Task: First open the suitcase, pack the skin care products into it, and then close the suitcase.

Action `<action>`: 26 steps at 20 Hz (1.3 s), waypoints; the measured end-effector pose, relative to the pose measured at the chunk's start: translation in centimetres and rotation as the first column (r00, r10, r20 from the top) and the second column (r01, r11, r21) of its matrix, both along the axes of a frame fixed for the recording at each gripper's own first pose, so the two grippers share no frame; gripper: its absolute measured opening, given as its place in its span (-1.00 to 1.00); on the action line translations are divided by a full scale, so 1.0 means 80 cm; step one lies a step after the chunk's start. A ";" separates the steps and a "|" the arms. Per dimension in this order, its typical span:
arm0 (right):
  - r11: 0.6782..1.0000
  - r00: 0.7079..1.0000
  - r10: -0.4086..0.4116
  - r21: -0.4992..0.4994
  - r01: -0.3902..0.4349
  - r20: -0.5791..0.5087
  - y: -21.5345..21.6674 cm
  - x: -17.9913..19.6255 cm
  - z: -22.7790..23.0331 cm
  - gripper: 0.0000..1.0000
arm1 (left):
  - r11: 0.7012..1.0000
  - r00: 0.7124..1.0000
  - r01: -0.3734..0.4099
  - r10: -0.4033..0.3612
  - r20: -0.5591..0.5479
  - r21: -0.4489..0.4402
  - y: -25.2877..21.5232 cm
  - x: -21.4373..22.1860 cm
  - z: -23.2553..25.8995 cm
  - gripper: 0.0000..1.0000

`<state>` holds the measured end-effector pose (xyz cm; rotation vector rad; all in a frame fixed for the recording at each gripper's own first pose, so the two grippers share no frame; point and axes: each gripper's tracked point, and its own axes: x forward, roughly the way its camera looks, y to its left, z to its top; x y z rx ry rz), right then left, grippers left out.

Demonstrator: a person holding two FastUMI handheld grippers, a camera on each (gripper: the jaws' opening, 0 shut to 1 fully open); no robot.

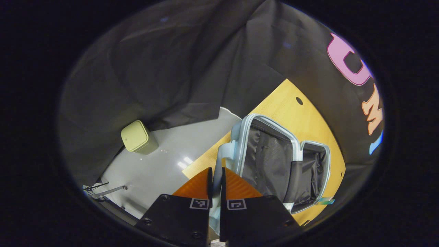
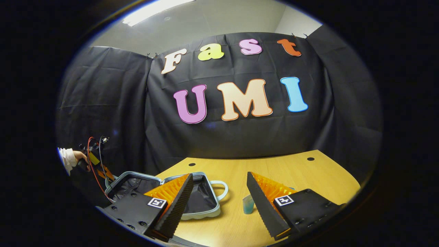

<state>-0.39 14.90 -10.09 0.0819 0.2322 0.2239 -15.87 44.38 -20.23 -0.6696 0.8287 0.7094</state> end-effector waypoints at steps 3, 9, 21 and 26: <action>1.000 1.000 -0.011 -0.018 0.011 0.008 0.001 0.003 0.004 0.96 | 0.998 1.000 -0.004 0.005 0.007 -0.055 -0.007 -0.002 -0.028 -0.92; 0.998 1.000 -0.031 -0.049 0.031 0.004 -0.004 -0.008 -0.001 0.96 | 0.995 1.000 -0.004 0.006 0.013 -0.100 -0.007 -0.010 -0.061 -0.84; 0.995 0.998 -0.053 -0.082 0.050 -0.034 -0.074 -0.003 -0.019 0.96 | 0.951 0.971 0.172 -0.207 0.116 0.257 -0.107 0.017 0.085 0.94; 0.997 0.996 -0.030 -0.080 0.023 -0.078 -0.121 0.005 -0.028 0.97 | 0.849 0.847 0.396 -0.484 0.218 0.349 -0.298 0.100 0.151 0.93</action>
